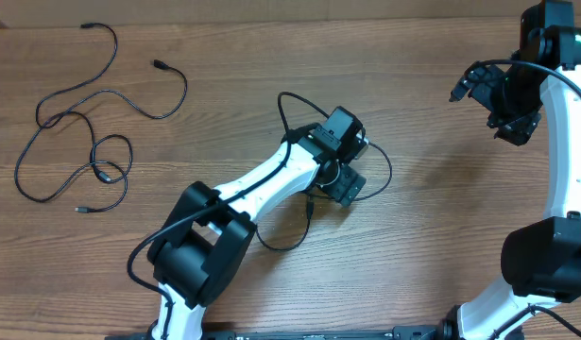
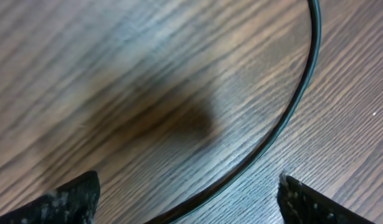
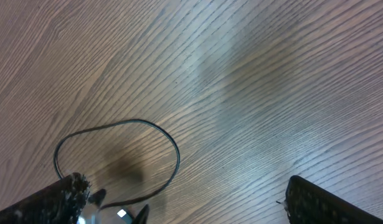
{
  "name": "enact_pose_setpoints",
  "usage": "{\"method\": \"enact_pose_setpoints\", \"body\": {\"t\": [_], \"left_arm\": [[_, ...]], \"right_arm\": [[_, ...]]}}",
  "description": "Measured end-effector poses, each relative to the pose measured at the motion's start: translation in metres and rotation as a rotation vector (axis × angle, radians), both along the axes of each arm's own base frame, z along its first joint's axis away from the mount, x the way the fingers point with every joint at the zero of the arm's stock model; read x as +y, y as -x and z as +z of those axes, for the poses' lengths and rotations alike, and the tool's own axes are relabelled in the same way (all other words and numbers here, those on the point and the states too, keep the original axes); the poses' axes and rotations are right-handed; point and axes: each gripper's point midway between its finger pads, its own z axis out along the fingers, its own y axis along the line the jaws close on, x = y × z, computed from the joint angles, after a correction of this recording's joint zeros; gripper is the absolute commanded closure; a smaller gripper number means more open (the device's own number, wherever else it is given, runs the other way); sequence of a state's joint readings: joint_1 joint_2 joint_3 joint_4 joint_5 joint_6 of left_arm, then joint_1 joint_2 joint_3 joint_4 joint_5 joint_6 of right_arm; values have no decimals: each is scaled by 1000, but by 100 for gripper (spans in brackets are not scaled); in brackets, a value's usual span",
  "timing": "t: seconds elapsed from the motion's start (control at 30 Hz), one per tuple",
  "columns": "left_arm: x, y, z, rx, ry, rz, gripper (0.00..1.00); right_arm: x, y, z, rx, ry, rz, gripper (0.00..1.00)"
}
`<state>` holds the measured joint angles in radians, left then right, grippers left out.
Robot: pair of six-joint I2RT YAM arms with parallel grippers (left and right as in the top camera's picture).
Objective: Untangle cables
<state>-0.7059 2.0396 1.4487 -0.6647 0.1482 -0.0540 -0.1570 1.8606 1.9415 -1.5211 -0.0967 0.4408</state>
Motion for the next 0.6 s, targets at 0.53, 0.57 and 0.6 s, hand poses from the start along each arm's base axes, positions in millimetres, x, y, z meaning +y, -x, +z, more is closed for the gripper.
{"method": "enact_pose_setpoints", "body": {"t": [0.53,0.57,0.6], "left_arm": [[-25,32,-9,-36,-4,-290,7],[-25,30,-9,-47,-6,-293,7],[-25,29,-10,-55,-11,-293,7]], "right_arm": [[0,0,0,1,0,-1,0],[0,0,0,0,0,0,0],[0,0,0,0,0,0,0]]}}
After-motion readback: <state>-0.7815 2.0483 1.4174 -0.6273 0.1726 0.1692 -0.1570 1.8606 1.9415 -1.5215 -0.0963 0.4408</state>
